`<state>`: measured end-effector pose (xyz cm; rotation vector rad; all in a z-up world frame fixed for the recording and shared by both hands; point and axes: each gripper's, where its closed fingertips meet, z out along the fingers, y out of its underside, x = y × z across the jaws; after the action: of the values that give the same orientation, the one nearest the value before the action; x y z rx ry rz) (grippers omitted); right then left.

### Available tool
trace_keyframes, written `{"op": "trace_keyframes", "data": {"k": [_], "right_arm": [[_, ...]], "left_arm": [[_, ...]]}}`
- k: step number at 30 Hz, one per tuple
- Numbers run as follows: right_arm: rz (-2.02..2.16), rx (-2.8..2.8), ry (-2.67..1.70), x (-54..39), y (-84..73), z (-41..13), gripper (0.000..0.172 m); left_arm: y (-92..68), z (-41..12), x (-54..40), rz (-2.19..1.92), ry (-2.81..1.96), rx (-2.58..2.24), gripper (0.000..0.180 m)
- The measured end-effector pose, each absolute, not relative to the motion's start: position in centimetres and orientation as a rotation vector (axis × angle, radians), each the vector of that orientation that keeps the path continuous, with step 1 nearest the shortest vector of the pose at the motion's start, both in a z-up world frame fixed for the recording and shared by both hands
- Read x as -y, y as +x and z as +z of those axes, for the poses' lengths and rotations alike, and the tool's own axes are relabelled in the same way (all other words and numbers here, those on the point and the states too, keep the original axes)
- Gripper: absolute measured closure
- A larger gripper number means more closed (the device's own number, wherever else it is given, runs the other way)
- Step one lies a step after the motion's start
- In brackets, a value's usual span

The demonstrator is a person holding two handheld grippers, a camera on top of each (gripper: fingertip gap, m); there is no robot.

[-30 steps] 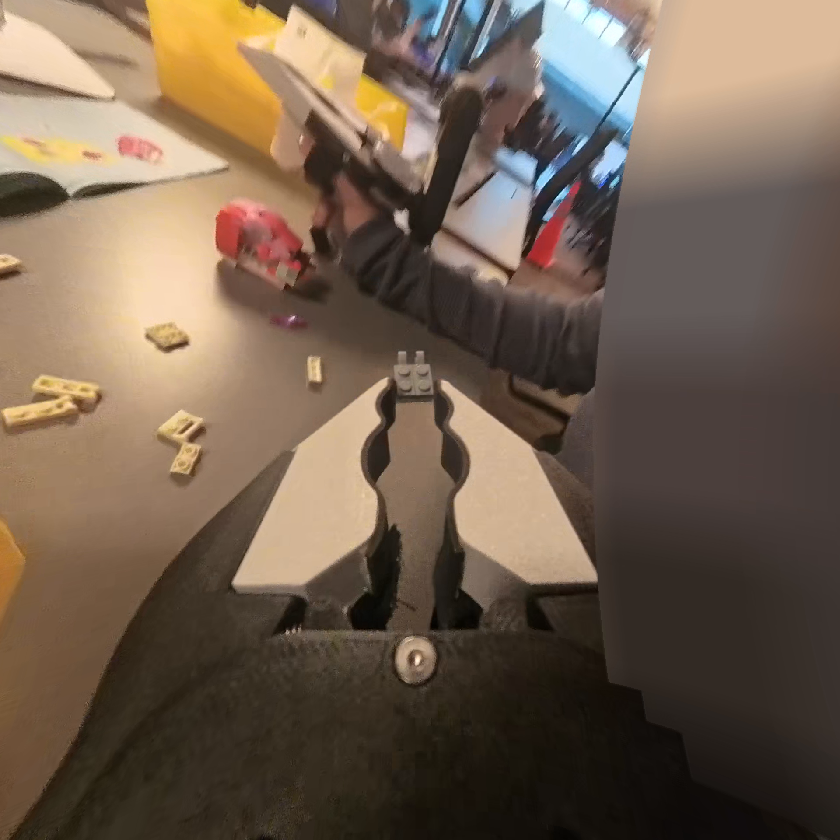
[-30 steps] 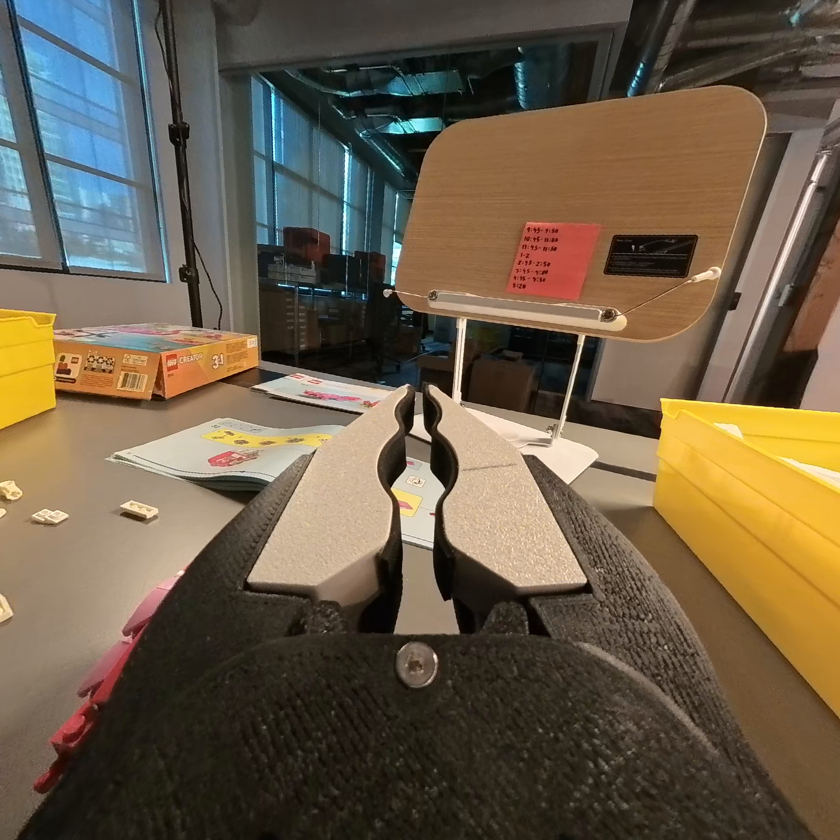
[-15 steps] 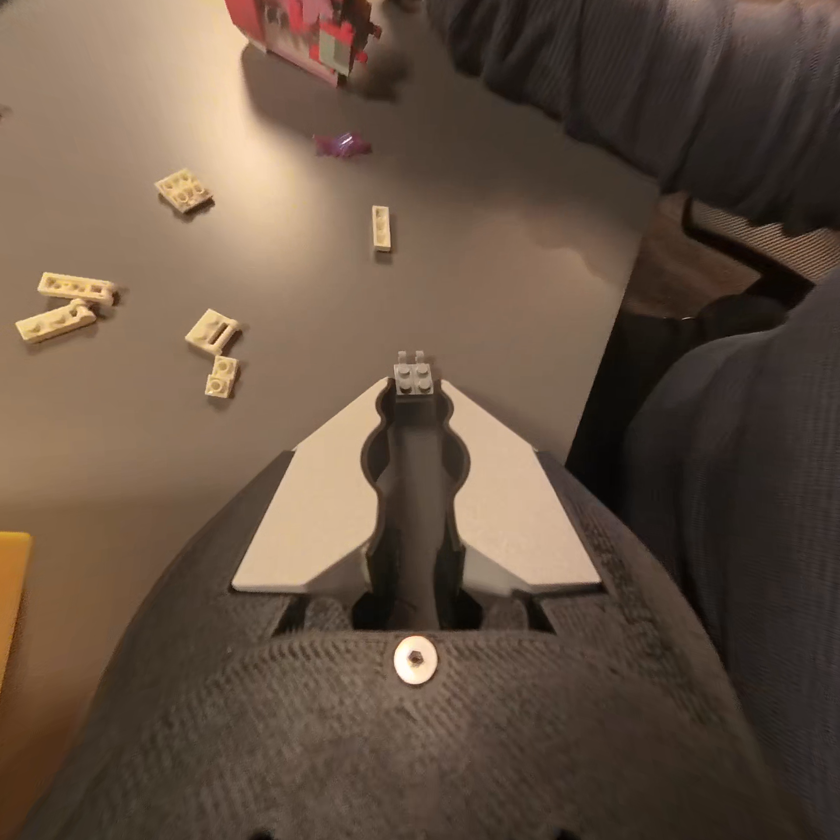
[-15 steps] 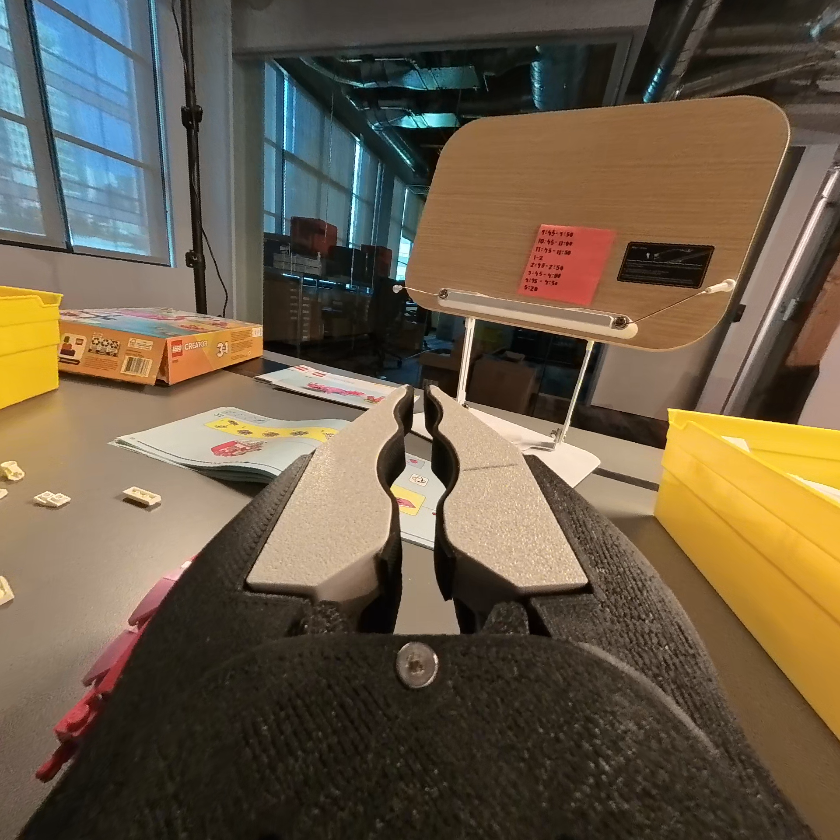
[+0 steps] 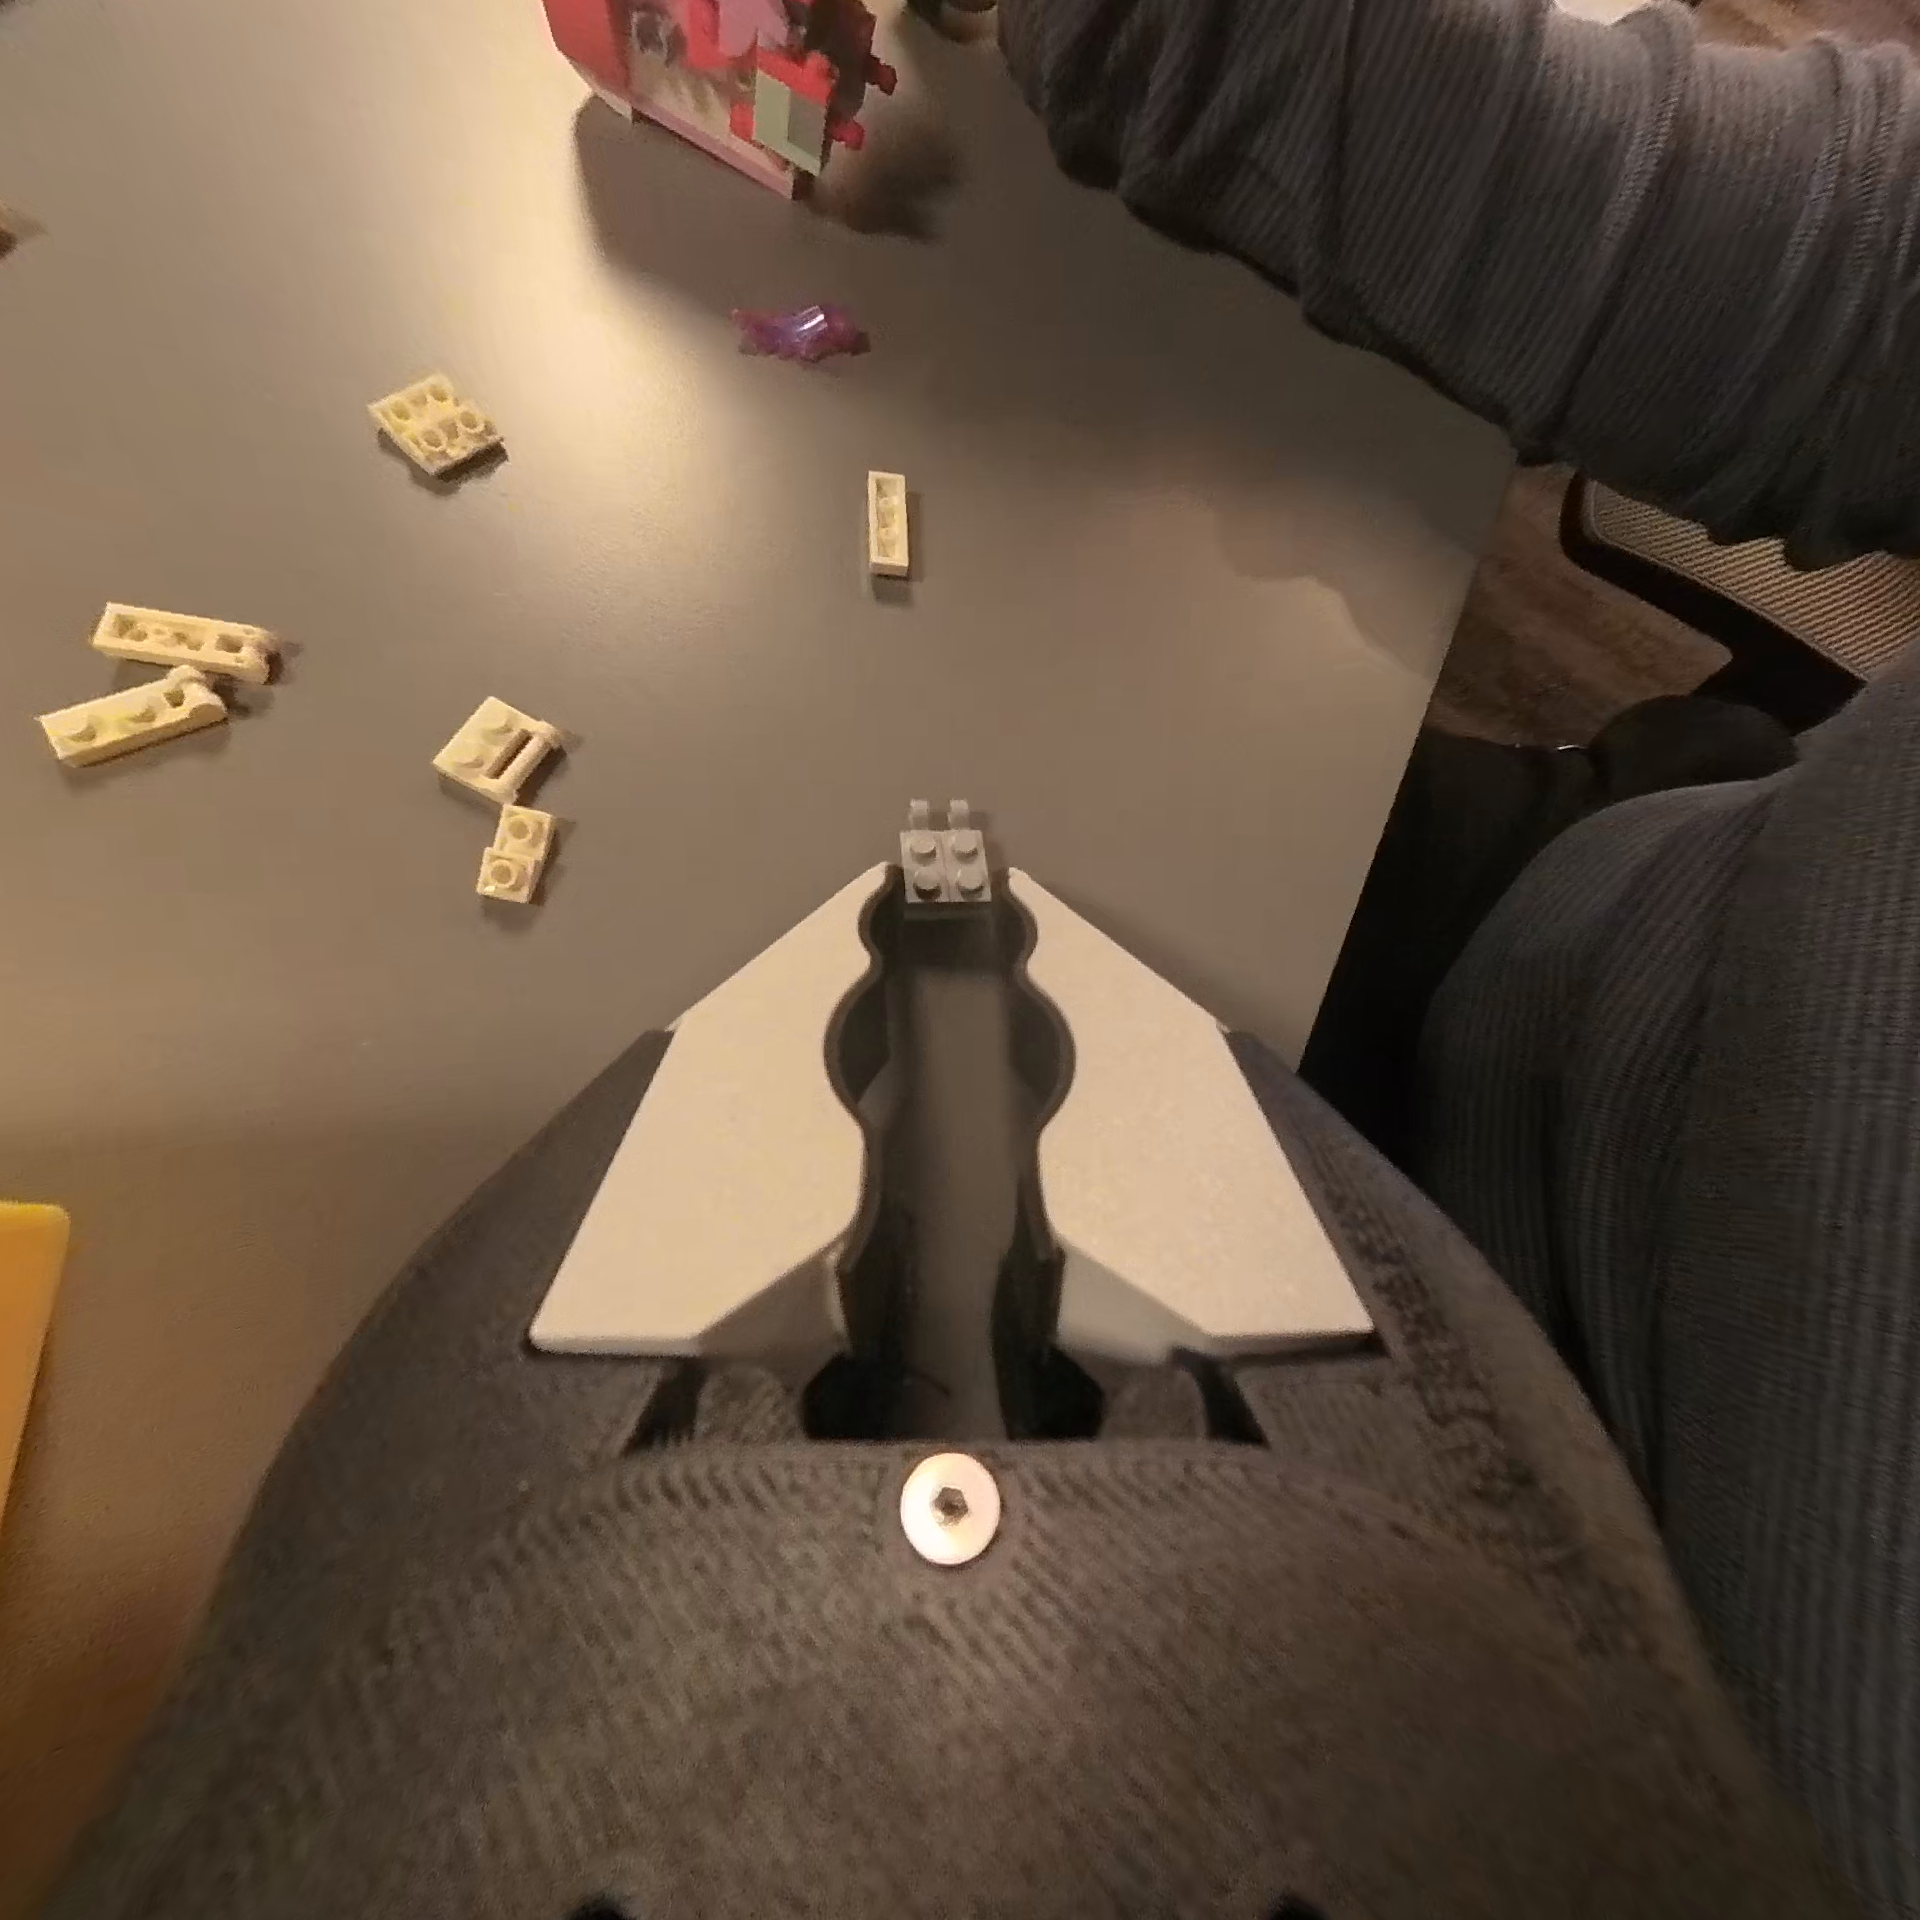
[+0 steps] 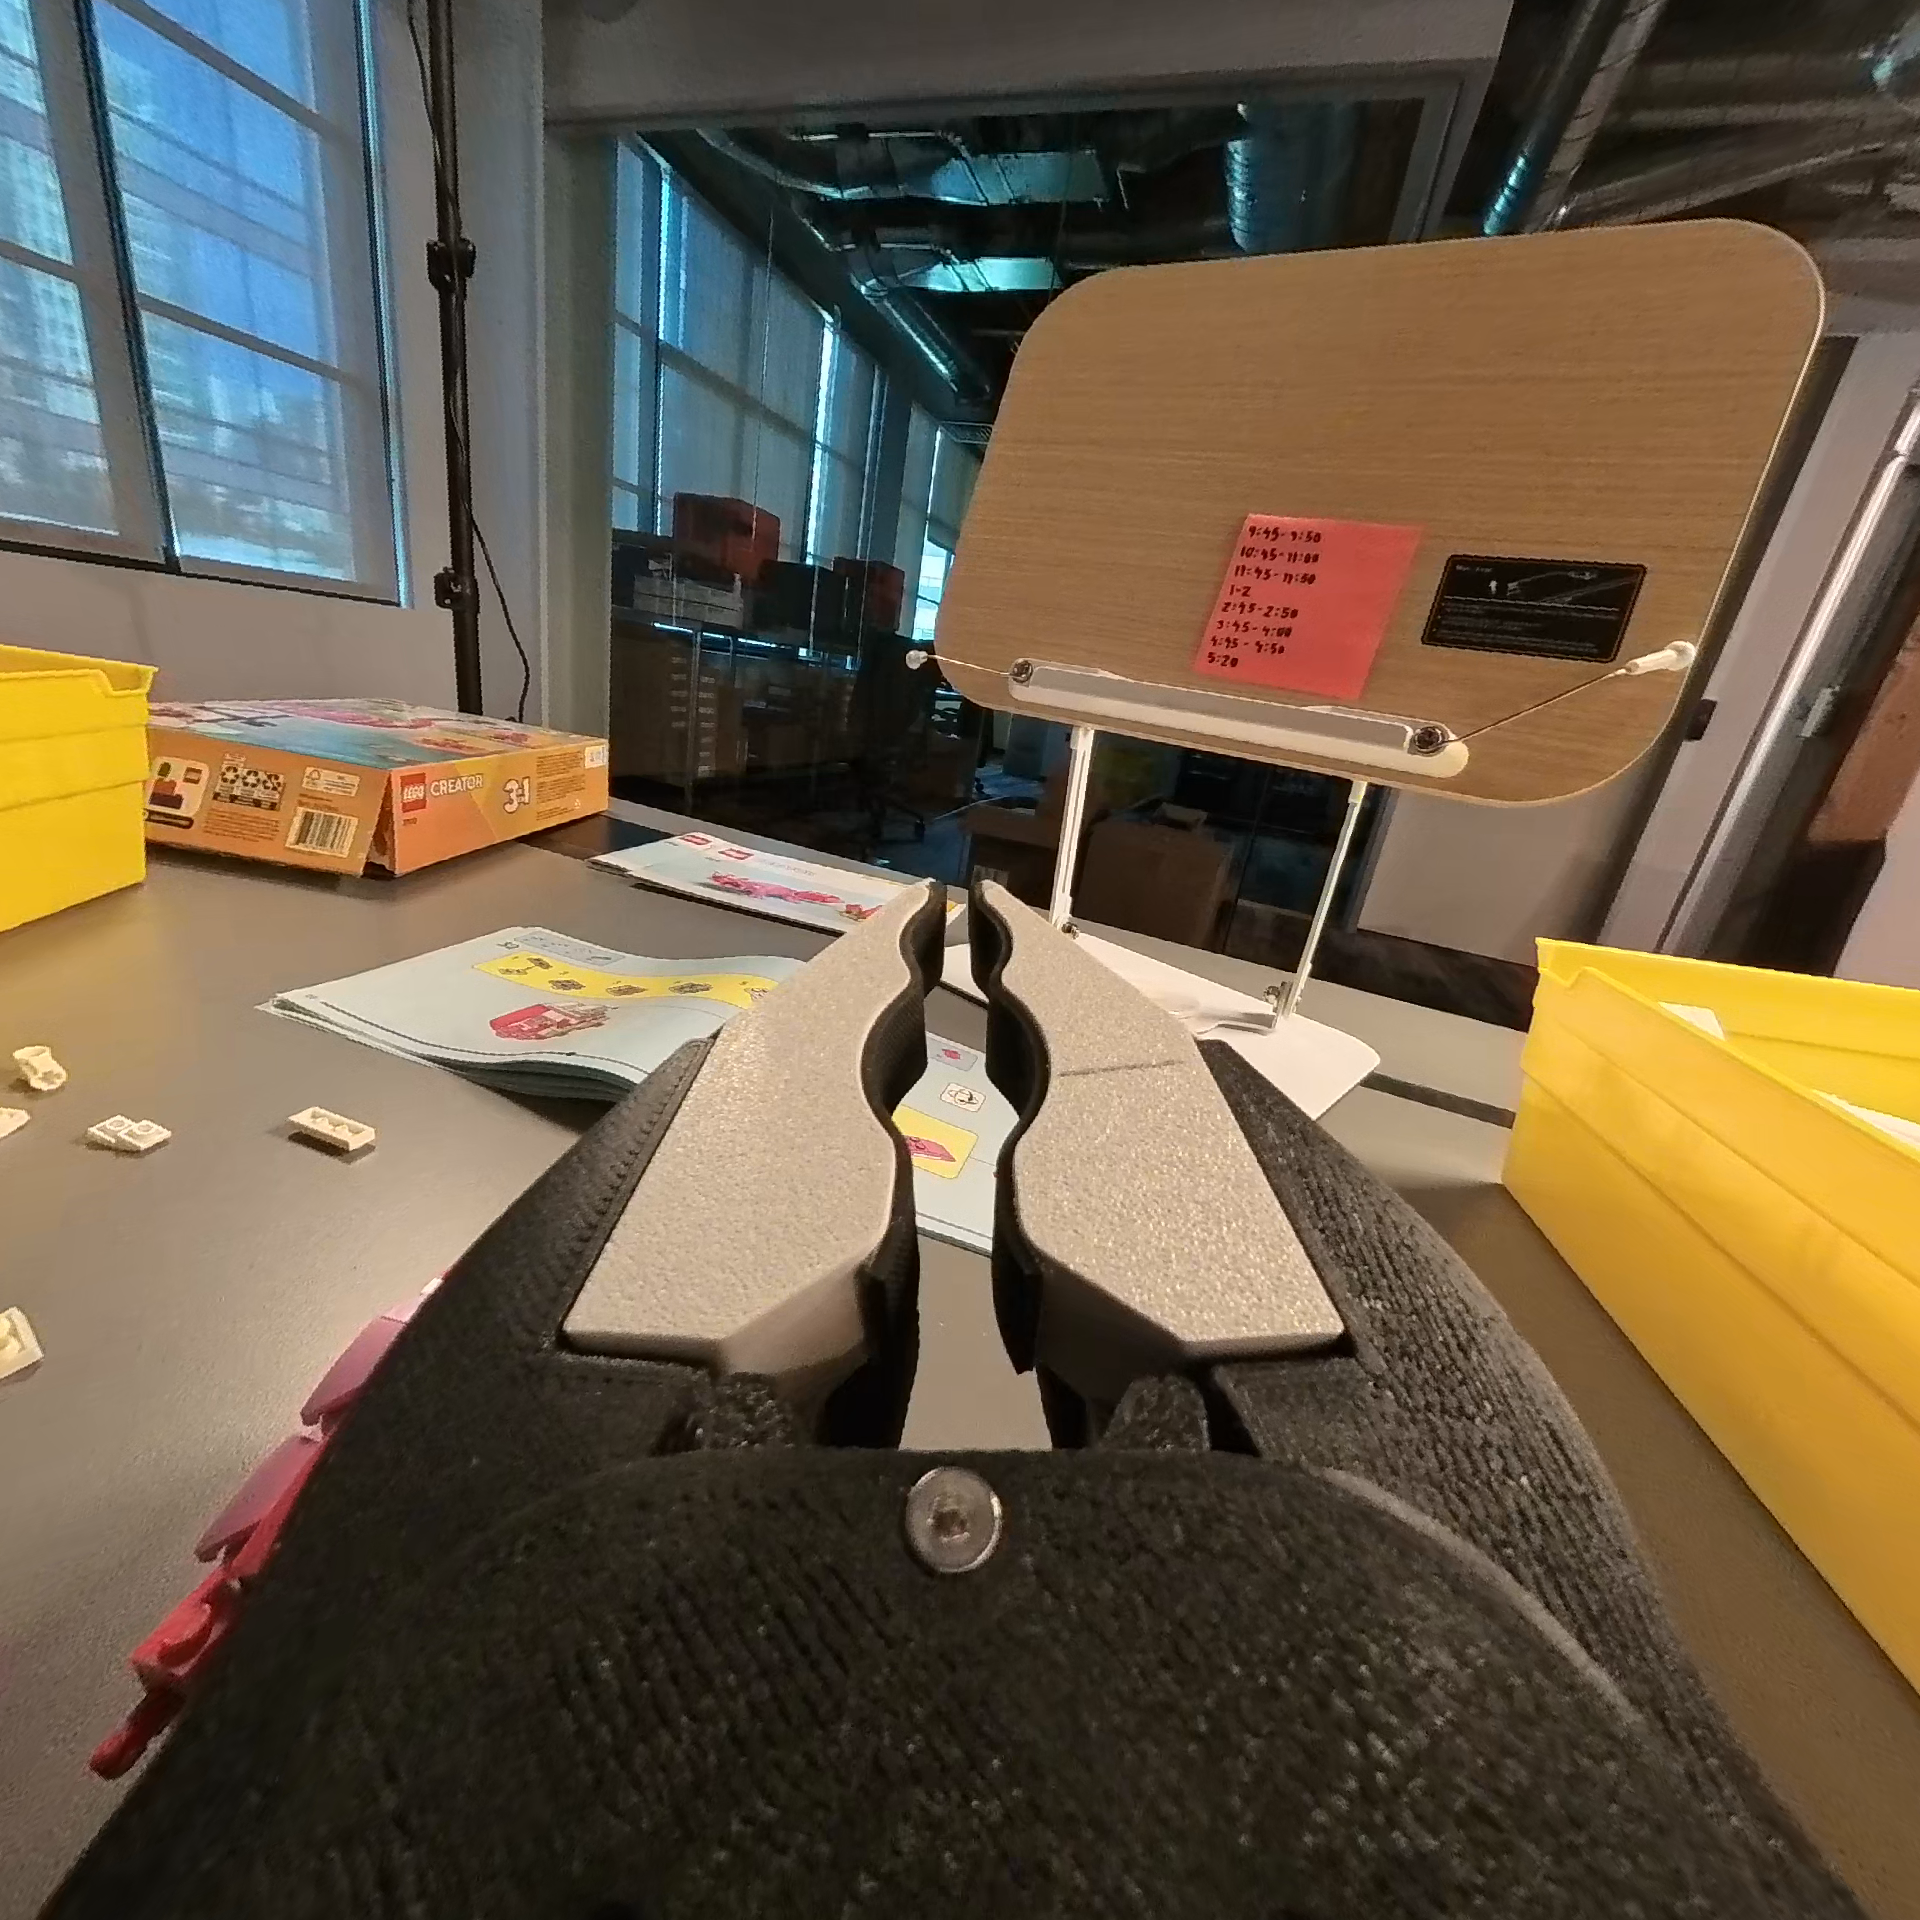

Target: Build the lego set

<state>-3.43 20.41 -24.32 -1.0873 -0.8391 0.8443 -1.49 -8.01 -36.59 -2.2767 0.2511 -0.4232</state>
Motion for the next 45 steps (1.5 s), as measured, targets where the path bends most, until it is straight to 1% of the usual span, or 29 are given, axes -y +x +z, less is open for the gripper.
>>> {"op": "trace_keyframes", "data": {"k": [8,13,45], "right_arm": [[0.846,0.842,-1.086,-20.37,-3.46,-24.32,0.17],[0.847,0.844,-1.085,-20.33,-3.48,-24.33,0.17],[0.851,0.85,-1.082,-20.19,-3.53,-24.34,0.17]], "left_arm": [[-1.61,-36.55,8.19,-0.428,-2.279,-0.25,0.157],[-1.58,-36.55,8.28,-0.432,-2.28,-0.256,0.155],[-1.45,-36.5,8.62,-0.465,-2.281,-0.262,0.155]]}}
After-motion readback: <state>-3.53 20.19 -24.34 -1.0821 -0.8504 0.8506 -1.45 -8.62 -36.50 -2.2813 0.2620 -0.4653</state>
